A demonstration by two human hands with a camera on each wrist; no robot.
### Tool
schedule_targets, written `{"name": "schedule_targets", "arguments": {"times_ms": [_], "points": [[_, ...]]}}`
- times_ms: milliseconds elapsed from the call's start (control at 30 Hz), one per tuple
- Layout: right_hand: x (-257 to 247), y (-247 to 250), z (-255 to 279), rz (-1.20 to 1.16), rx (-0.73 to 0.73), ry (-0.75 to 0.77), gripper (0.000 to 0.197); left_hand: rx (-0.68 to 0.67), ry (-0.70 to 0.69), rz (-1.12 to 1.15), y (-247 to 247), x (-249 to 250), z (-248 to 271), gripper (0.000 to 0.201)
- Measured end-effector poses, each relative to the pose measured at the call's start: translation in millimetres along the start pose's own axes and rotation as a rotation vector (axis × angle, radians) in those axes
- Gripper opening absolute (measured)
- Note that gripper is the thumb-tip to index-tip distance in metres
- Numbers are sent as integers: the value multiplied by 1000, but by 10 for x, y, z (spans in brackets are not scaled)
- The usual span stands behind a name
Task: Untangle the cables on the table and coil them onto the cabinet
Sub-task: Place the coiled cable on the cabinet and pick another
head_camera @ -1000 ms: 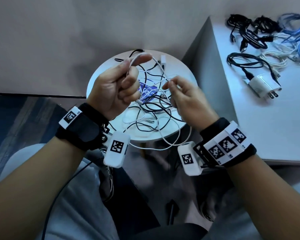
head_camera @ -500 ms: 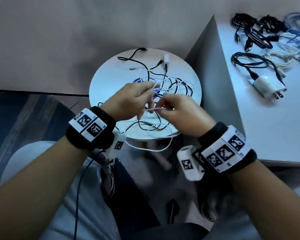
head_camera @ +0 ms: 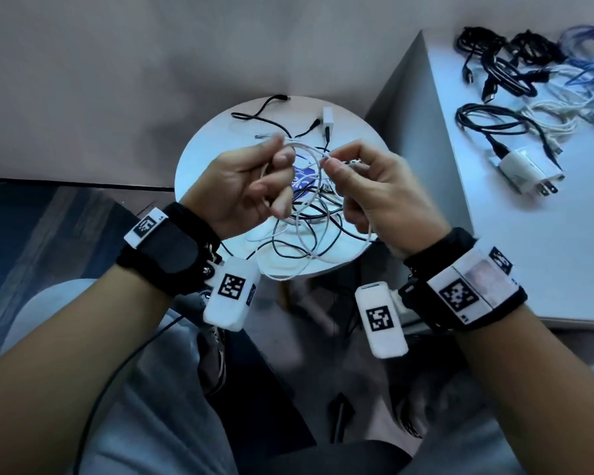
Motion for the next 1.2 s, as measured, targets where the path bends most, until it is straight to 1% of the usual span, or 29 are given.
{"name": "schedule_targets", "arguments": {"times_ms": [100,167,233,300,367,433,500,567,600,667,733,767,800,833,867,900,967,1033,1100,1200], "points": [[104,-47,-1,39,-25,-13,16,-37,-39,132,-68,18,1,37],[192,-26,0,6,-6,-53,22,11,-80,211,-33,58,6,35],[287,-14,22,-61,6,-144,25,56,-132,321,53,100,16,44],[366,-74,69,-71,-19,-222,27,23,-183,400,93,148,3,53],[421,-202,130,26,-90,-243,30,-27,-241,387,101,186,-18,52],[463,-394,210,100,-152,-230,34,-51,-291,370,121,205,-32,49],[520,-601,312,95,-185,-229,31,-31,-333,357,169,229,-22,48],[564,-761,398,97,-220,-228,21,73,-357,244,230,275,4,48],[584,-805,425,134,-249,-224,18,160,-363,144,268,301,18,46],[602,-809,433,293,-314,-193,20,382,-366,-129,356,335,48,38],[571,-739,401,511,-365,-132,21,611,-353,-510,414,327,85,32],[546,-687,377,623,-376,-101,20,696,-329,-750,415,298,85,32],[519,-625,348,729,-378,-74,18,741,-283,-988,386,252,67,31],[485,-553,315,816,-365,-54,17,748,-207,-1179,361,188,38,28],[448,-472,280,875,-338,-41,17,722,-113,-1302,339,118,7,26],[405,-391,240,907,-308,-35,18,686,-26,-1369,321,60,-15,26],[317,-233,172,932,-258,-38,19,618,68,-1395,266,-2,-32,28],[215,-89,122,961,-208,-37,20,525,110,-1260,214,-35,-28,30],[115,33,93,1010,-164,-22,19,400,124,-1030,169,-59,-25,34],[19,205,55,1049,-91,14,19,248,55,-675,101,-21,-2,32]]}}
Point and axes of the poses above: each hand's wrist, its own z-axis away from the middle knuckle, its own y-axis out of the back of the hand, x = y × z, the point moved 8 cm from there along -z, towards the middle knuckle, and after that the axes turned 13 degrees about y, right-handed, at the moved point
